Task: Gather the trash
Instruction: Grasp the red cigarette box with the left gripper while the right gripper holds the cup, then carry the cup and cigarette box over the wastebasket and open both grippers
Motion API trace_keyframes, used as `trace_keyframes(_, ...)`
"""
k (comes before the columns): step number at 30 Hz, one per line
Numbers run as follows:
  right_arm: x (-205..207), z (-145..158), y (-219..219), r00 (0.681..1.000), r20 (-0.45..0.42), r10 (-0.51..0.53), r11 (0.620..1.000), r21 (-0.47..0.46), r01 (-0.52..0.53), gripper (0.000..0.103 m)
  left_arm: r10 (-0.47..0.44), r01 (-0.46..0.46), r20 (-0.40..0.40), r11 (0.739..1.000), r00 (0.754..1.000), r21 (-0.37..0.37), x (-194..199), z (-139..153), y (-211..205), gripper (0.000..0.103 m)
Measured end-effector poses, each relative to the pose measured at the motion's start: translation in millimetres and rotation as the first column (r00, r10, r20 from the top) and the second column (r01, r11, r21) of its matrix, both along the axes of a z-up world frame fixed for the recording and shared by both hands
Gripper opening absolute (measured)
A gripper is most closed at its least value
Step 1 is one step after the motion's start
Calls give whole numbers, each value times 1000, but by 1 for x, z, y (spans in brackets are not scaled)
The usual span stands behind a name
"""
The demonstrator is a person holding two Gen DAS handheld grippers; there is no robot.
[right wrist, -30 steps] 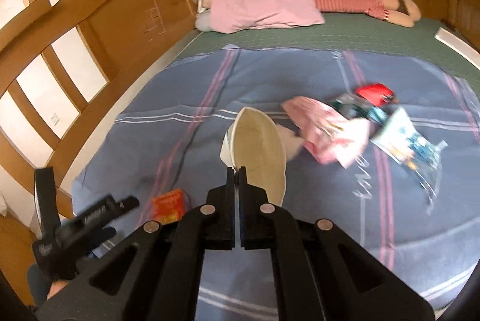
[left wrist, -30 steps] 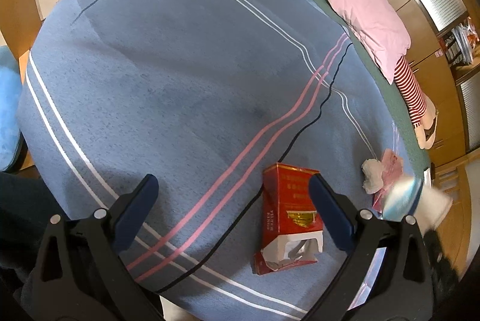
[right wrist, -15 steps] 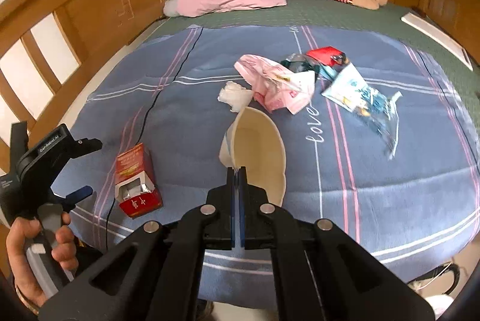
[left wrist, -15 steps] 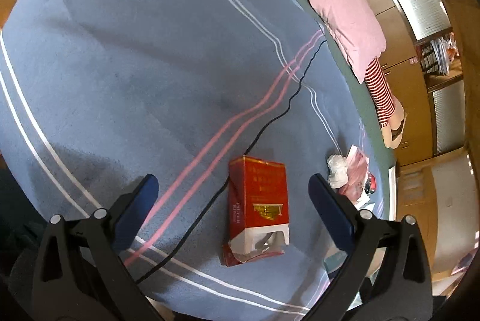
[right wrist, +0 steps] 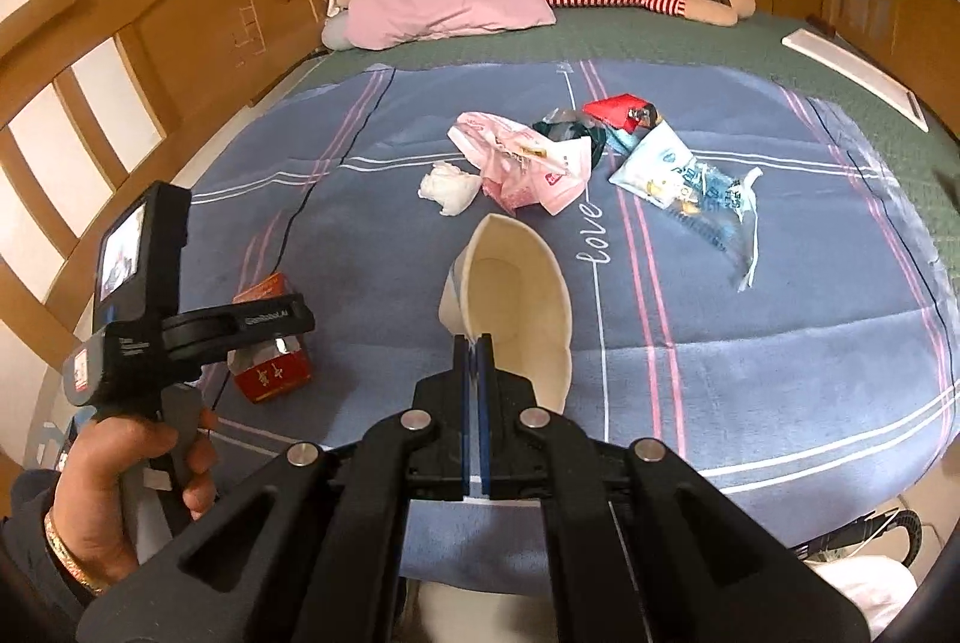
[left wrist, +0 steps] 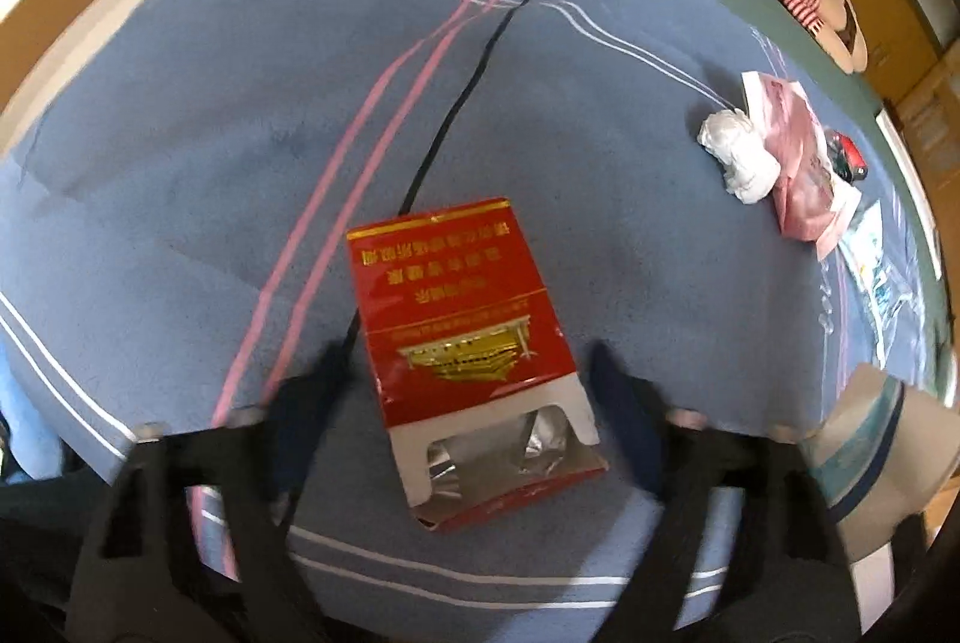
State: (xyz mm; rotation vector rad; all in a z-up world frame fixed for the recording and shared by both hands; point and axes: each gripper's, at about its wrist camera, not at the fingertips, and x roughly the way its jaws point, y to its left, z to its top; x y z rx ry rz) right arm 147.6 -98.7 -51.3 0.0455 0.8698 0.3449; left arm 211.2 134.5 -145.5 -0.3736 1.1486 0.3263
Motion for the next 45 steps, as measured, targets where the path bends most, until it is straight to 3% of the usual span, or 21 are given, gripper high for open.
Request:
trace_keyframes(4, -4, -2, 0, 1000, 6, 3, 1000, 10, -3, 3, -14, 14, 25, 1000, 1000, 4, -6, 3, 1, 63)
trace_keyframes(10, -3, -9, 0, 1000, -9, -19, 999, 27, 19, 3, 6, -15, 177, 998, 984, 53, -32, 33, 7, 63)
trace_keyframes(16, -2, -8, -1, 999, -10, -32, 999, 33, 33, 3, -81, 49, 270, 991, 959, 125, -42, 59, -10, 63)
trace_keyframes(19, -6, 11, -18, 996, 50, -70, 996, 58, 67, 3, -143, 98, 320, 983, 937, 152, -53, 70, -25, 63)
trace_keyframes(23, -21, 48, -52, 989, 104, -108, 991, 96, 98, 3, -170, 129, 327, 981, 930, 144, -63, 70, -32, 63)
trace_keyframes(26, -47, 70, -77, 982, 152, -110, 992, 78, 99, 3, -167, 138, 332, 984, 928, 109, -70, 66, -34, 63)
trace_keyframes(30, -87, 83, -115, 979, 171, -107, 994, 49, 100, 3, -201, 163, 355, 978, 913, 133, -84, 69, -41, 63)
trace_keyframes(38, -134, 58, -151, 997, 75, -32, 996, -85, 38, 3, -238, 240, 420, 970, 876, 49, -134, 71, -75, 63)
trace_keyframes(43, -149, 23, -164, 996, -83, 22, 993, -116, -31, 3, -312, 336, 419, 942, 853, 17, -150, 69, -111, 63)
trace_keyframes(44, -151, 17, -169, 995, -99, 18, 993, -115, -29, 4, -327, 354, 415, 935, 849, 13, -151, 69, -117, 63)
trace_keyframes(45, -153, 15, -175, 995, -97, 8, 994, -111, -19, 13, -337, 366, 413, 931, 846, 10, -152, 68, -122, 63)
